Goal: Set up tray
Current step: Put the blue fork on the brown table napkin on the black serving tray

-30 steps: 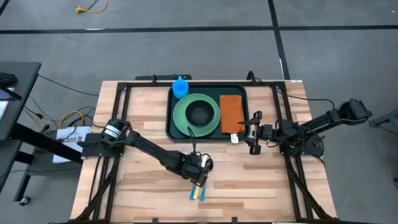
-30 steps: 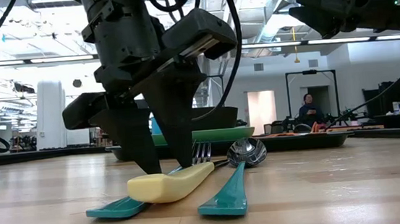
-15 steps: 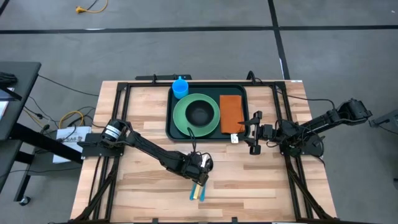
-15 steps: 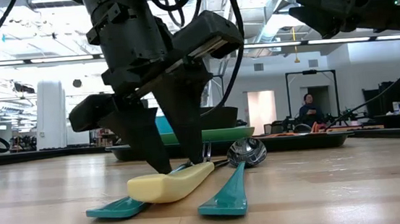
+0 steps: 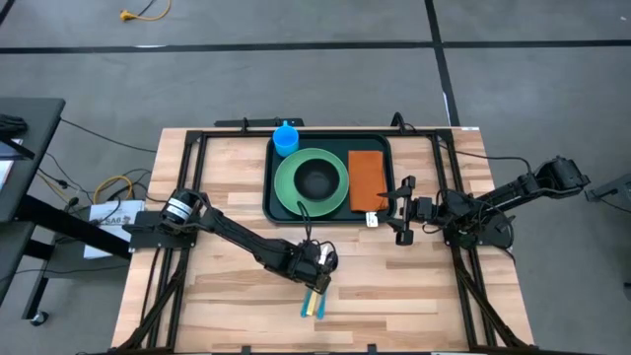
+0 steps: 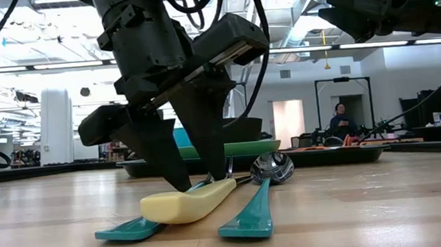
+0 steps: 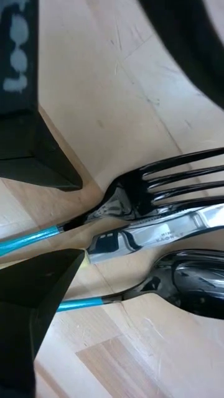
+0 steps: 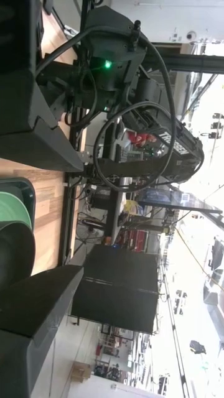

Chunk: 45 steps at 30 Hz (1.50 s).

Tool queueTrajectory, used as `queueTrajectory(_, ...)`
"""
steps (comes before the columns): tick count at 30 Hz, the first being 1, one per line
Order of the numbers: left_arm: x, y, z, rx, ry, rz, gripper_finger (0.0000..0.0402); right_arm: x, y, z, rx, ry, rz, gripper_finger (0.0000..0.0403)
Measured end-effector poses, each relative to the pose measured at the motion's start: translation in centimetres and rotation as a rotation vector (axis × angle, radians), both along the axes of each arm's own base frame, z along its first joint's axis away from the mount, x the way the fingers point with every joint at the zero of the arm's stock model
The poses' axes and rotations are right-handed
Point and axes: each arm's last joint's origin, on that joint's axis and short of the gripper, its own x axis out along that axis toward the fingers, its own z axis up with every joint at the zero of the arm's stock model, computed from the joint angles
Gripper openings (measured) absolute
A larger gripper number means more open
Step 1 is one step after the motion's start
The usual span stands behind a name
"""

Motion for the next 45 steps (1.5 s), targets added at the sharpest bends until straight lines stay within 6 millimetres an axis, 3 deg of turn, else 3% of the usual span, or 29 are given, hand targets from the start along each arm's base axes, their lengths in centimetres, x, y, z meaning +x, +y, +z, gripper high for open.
queueTrajectory(45, -0.89, -0.35, -0.19, -0.054, 0.101, -0.013, 0.0169, 0.01, 0.00, -0.05, -0.001, 0.005, 0.000, 0.0253)
